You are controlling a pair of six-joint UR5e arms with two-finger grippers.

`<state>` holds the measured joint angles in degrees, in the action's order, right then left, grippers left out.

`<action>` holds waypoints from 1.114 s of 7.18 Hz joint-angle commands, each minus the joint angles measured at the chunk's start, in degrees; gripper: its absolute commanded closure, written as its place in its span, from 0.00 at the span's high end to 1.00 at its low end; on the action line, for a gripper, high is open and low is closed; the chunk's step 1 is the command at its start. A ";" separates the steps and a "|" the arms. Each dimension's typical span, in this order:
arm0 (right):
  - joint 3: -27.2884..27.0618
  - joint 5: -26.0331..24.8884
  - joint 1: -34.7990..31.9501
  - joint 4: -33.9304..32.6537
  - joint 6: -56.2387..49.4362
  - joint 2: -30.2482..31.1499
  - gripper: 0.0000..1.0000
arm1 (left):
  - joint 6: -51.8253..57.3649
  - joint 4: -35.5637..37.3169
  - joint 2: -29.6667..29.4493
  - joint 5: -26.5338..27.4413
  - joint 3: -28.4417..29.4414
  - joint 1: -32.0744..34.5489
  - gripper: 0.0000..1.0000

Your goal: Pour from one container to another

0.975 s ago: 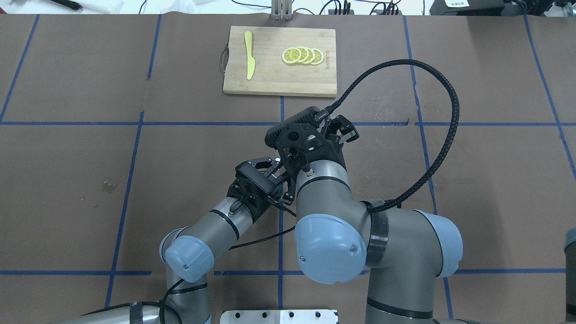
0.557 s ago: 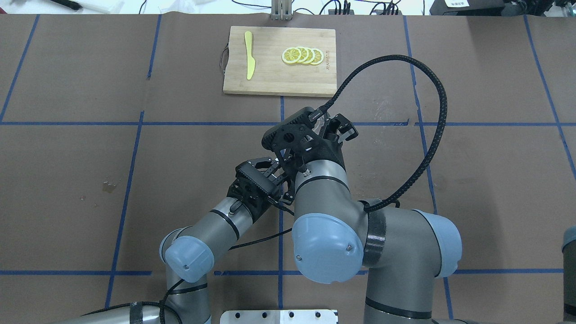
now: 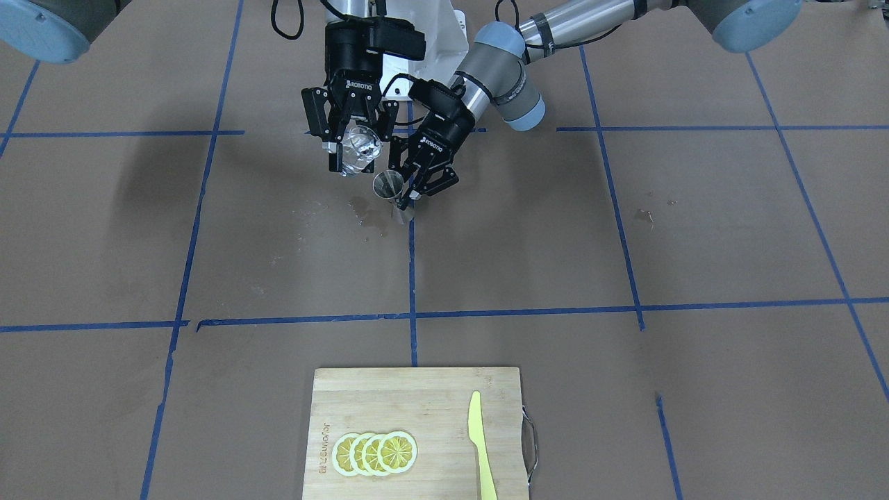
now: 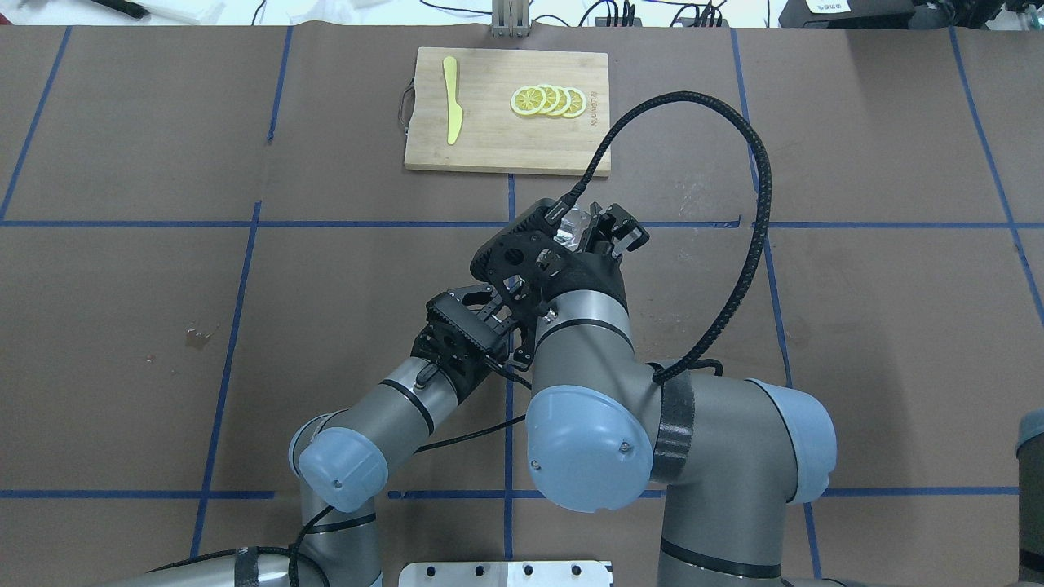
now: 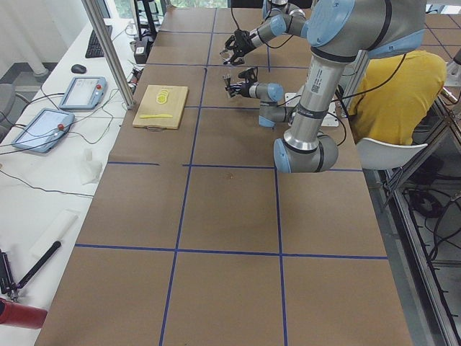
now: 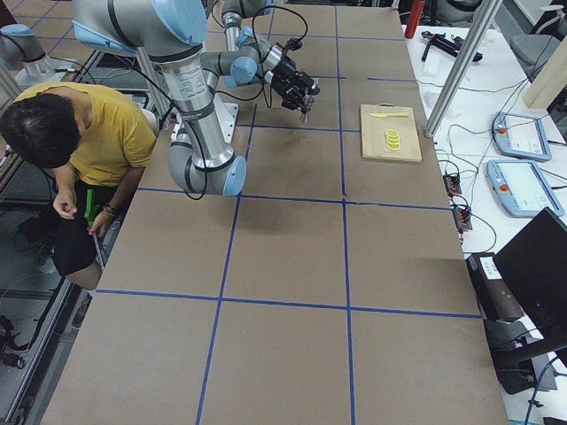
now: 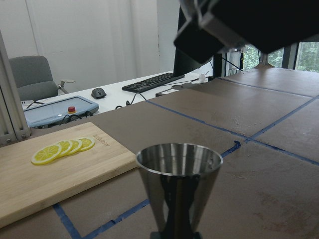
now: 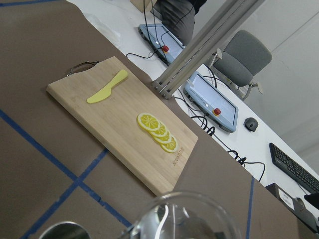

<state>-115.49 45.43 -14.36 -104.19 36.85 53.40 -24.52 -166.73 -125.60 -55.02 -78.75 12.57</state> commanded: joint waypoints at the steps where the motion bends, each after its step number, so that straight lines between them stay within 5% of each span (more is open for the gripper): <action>1: 0.00 -0.08 -0.23 -1.19 -2.40 -0.40 0.15 | 0.00 0.00 0.00 -0.08 0.00 0.00 0.00; 8: 1.23 -0.34 -1.90 -3.74 -8.81 -2.33 0.15 | 0.00 0.00 0.00 -0.08 0.00 0.00 0.00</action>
<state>-114.65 45.10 -15.92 -107.90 28.75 51.39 -24.52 -166.75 -125.60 -55.11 -78.75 12.57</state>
